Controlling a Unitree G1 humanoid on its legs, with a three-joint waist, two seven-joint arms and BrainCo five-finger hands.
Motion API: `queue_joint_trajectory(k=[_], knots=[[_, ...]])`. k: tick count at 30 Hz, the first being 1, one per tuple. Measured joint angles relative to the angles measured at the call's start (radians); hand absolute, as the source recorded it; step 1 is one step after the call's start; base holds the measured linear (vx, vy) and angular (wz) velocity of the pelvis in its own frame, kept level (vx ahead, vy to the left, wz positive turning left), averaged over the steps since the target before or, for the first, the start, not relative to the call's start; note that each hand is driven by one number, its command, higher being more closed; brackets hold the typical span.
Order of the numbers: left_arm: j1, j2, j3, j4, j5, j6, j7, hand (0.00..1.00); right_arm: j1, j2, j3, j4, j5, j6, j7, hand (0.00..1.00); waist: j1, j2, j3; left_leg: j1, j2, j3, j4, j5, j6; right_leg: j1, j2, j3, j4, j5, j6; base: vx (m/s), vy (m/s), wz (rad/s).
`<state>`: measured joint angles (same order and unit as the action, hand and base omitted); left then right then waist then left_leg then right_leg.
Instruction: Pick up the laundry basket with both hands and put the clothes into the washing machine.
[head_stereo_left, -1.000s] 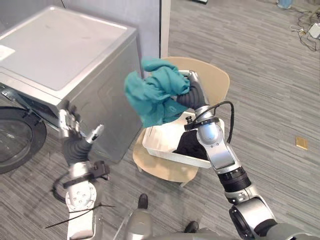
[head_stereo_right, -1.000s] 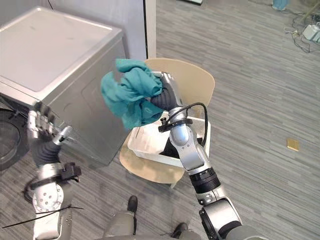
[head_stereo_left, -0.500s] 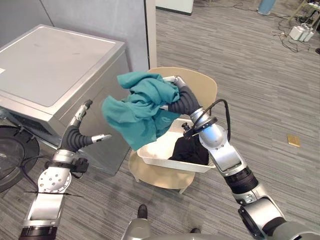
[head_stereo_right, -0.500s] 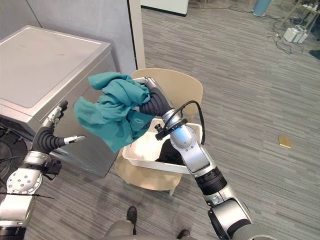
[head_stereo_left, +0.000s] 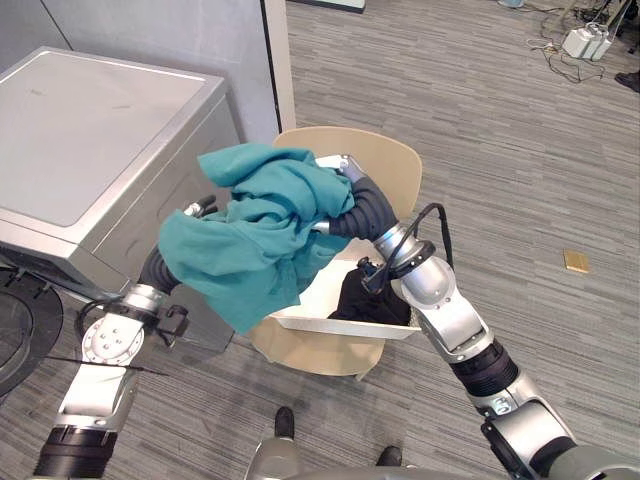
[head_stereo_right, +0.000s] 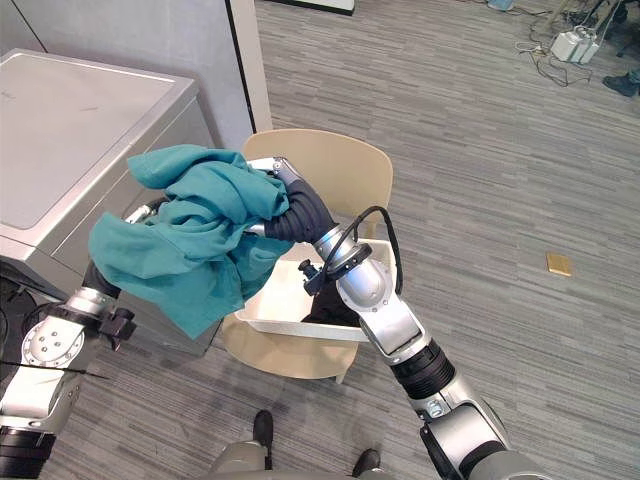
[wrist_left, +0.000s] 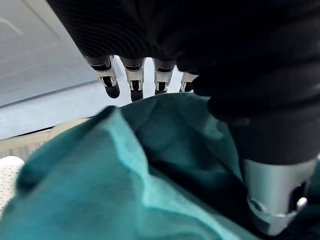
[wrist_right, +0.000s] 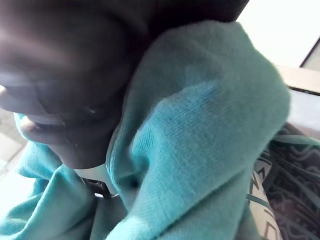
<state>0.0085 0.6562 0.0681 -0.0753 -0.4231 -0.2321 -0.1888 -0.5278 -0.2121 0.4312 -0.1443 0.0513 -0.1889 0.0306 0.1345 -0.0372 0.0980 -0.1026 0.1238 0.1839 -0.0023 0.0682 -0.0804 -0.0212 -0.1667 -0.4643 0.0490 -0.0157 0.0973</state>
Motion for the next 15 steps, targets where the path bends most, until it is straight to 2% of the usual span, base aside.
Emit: queue_joint_trajectory(k=[2, 7, 10, 15], knots=[[-0.006, -0.025, 0.000, 0.000, 0.000, -0.008, 0.000, 0.00, 0.011, 0.002, 0.000, 0.000, 0.000, 0.000, 0.014, 1.00, -0.011, 0.000, -0.002, 0.000, 0.000, 0.000, 0.000, 0.000, 0.000, 0.000, 0.001, 0.000, 0.000, 0.000, 0.000, 0.00, 0.000, 0.00], [-0.031, -0.088, 0.000, -0.006, 0.002, -0.021, 0.019, 0.00, 0.027, 0.008, 0.000, 0.000, 0.019, 0.000, 0.038, 1.00, -0.013, 0.001, -0.004, 0.009, 0.004, 0.008, -0.007, 0.000, 0.000, 0.001, 0.005, 0.009, -0.002, 0.002, -0.002, -0.02, 0.002, -0.05], [-0.031, -0.156, -0.001, -0.007, 0.001, -0.024, 0.019, 0.00, 0.057, 0.038, 0.002, 0.000, 0.019, 0.001, 0.039, 1.00, -0.013, 0.000, -0.040, 0.014, 0.001, 0.010, -0.023, 0.003, 0.000, 0.003, 0.006, 0.010, -0.014, 0.004, 0.001, 0.02, 0.007, -0.02], [-0.032, -0.174, -0.057, -0.011, 0.002, -0.024, 0.014, 0.00, 0.058, 0.062, 0.024, 0.000, 0.020, 0.004, 0.041, 1.00, -0.015, 0.004, -0.050, 0.029, 0.001, 0.015, -0.029, 0.003, 0.000, 0.013, 0.008, 0.015, -0.017, 0.005, 0.001, 0.01, 0.001, -0.03]])
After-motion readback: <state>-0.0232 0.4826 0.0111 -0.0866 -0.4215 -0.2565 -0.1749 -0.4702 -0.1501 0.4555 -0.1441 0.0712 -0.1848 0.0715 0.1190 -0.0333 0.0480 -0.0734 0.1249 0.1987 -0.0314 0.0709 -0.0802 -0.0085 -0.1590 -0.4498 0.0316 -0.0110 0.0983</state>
